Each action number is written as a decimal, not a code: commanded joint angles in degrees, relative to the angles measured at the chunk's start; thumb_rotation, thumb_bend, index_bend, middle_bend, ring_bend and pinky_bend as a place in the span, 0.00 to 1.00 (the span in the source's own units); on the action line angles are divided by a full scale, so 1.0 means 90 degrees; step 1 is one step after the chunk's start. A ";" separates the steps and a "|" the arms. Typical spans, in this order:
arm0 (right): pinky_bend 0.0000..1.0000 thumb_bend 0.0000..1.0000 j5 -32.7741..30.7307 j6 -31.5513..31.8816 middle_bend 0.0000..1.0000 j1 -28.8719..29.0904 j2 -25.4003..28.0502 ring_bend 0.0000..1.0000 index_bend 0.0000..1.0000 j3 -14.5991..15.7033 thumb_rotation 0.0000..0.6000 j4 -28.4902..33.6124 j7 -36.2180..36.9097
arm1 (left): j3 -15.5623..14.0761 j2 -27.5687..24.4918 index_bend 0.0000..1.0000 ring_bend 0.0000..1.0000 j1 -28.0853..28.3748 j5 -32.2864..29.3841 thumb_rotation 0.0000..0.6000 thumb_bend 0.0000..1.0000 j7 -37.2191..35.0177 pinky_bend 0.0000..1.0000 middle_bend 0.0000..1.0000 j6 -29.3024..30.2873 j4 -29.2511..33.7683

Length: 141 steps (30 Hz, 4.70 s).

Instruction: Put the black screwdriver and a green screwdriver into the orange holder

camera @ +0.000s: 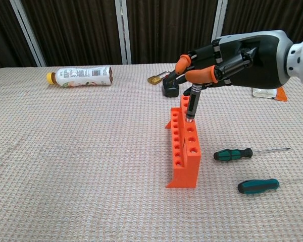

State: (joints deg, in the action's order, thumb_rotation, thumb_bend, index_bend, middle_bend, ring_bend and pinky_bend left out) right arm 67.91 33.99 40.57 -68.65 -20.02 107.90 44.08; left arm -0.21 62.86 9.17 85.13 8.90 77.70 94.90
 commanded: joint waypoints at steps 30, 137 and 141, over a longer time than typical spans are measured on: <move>0.09 0.30 -0.0163 0.0757 0.22 0.0062 0.0151 0.02 0.42 -0.0115 1.00 -0.0300 -0.0899 | 0.0010 -0.0006 0.09 0.00 0.0005 -0.0074 1.00 0.19 -0.0078 0.00 0.00 -0.0041 -0.0091; 0.00 0.24 -0.1285 0.1779 0.13 -0.0231 -0.2462 0.00 0.50 0.1406 1.00 -0.2658 -0.6931 | -0.0036 -0.0026 0.10 0.00 0.0055 -0.0014 1.00 0.19 -0.0439 0.00 0.00 -0.0172 -0.0317; 0.00 0.26 -0.1303 0.1773 0.14 -0.0235 -0.2474 0.00 0.53 0.1417 1.00 -0.2704 -0.6896 | -0.0032 -0.0026 0.10 0.00 0.0055 -0.0011 1.00 0.19 -0.0417 0.00 0.00 -0.0158 -0.0315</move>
State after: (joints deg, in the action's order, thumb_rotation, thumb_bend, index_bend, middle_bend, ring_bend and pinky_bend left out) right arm 56.20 49.94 38.47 -90.90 -7.26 83.61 -18.04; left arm -0.51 62.62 9.66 85.02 5.09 76.24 92.08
